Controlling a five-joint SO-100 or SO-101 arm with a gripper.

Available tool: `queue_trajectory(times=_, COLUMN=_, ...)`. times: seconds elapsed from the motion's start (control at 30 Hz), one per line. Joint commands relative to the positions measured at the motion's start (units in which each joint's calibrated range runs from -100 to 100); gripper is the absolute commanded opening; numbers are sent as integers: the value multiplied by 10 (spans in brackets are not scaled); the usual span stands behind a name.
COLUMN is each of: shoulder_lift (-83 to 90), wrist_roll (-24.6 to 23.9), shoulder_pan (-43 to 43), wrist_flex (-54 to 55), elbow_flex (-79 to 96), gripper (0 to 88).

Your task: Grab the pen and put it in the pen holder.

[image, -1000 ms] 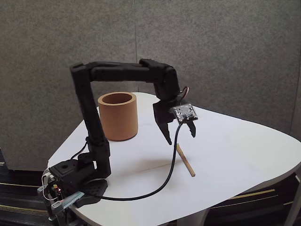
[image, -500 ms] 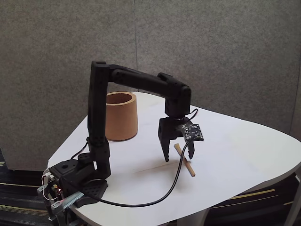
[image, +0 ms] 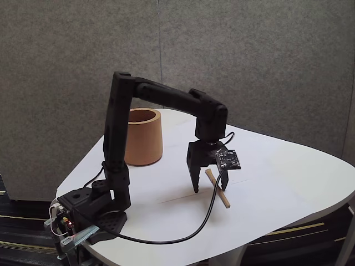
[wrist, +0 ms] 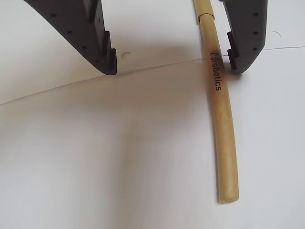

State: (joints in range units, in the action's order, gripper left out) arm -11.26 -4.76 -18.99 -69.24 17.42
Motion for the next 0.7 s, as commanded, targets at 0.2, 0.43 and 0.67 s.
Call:
queue_trajectory(times=0.2, shoulder_lift=-14, wrist_roll=3, shoulder_pan=0, wrist_flex=2, elbow_flex=-56, gripper=334)
queue_trajectory(times=0.43, shoulder_lift=-13, wrist_roll=20, shoulder_pan=0, wrist_flex=2, elbow_flex=-50, gripper=334)
queue_trajectory(times=0.67, shoulder_lift=-12, wrist_roll=45, shoulder_pan=6, wrist_flex=3, elbow_flex=-47, gripper=334)
